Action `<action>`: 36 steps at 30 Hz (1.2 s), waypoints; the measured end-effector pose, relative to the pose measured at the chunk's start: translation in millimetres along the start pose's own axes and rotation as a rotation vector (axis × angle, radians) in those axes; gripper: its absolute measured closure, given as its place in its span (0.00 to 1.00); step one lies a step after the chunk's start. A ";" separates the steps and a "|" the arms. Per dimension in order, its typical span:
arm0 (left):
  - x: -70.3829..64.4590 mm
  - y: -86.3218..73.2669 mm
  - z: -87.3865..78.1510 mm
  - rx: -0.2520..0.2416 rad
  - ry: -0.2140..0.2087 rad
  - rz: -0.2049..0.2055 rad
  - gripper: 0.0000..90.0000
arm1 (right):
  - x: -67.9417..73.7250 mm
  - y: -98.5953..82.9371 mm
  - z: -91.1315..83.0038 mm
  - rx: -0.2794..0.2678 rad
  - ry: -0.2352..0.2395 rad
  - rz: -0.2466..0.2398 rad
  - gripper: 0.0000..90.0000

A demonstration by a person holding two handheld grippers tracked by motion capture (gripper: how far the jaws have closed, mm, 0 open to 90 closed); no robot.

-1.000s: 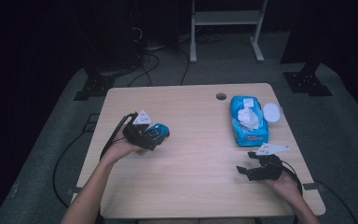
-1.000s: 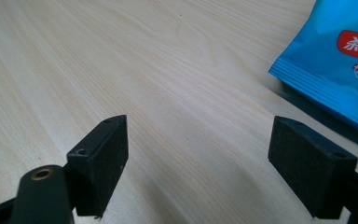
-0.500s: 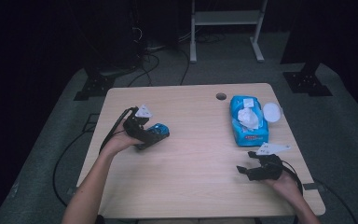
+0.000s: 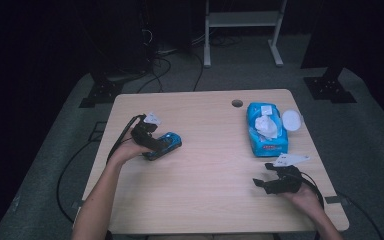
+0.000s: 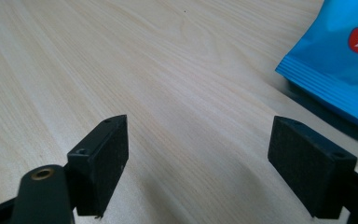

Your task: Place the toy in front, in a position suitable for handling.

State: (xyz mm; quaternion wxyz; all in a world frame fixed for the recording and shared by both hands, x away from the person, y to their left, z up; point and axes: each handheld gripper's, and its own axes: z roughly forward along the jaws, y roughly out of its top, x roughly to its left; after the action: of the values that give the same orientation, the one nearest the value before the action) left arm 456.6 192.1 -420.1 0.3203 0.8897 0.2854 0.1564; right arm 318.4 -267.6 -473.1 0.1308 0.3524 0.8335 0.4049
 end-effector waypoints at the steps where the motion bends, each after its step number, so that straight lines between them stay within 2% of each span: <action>1: 0.0 0.0 0.0 0.000 0.000 0.000 0.09 | 0.1 -0.1 0.5 0.003 0.000 0.002 0.22; 5: 1.0 -0.1 6.3 0.004 -0.006 -0.002 0.09 | 0.3 -0.2 2.2 0.010 0.003 -0.001 0.22; 9: 2.0 3.6 11.2 0.045 -0.002 0.017 0.09 | 0.0 -0.7 2.8 0.013 0.004 -0.002 0.22; 15: 4.7 7.1 14.5 0.049 0.001 0.021 0.09 | -0.6 -1.4 2.5 0.015 0.007 0.000 0.22; 18: 6.7 4.3 17.5 0.076 0.004 0.018 0.09 | -0.3 -1.4 2.7 0.015 0.008 -0.001 0.22; 27: 5.4 -1.3 24.7 0.149 -0.035 0.023 0.10 | 0.3 -1.2 2.1 0.014 0.012 -0.003 0.22; 29: 5.6 -1.9 24.9 0.160 -0.044 0.030 0.14 | 0.3 -1.3 2.8 0.016 0.012 -0.007 0.22; 32: 4.8 -2.1 27.0 0.169 -0.046 0.029 0.15 | 1.0 -1.1 3.4 0.021 0.014 -0.012 0.22; 36: 2.2 -3.4 31.7 0.209 -0.050 0.048 0.19 | 0.6 -1.2 3.2 0.018 0.014 -0.010 0.22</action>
State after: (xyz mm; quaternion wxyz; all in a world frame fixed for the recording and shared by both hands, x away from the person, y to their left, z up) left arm 471.6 180.4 -445.8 0.2288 0.9284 0.2710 0.1110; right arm 319.0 -265.8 -476.0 0.1238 0.3466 0.8397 0.3994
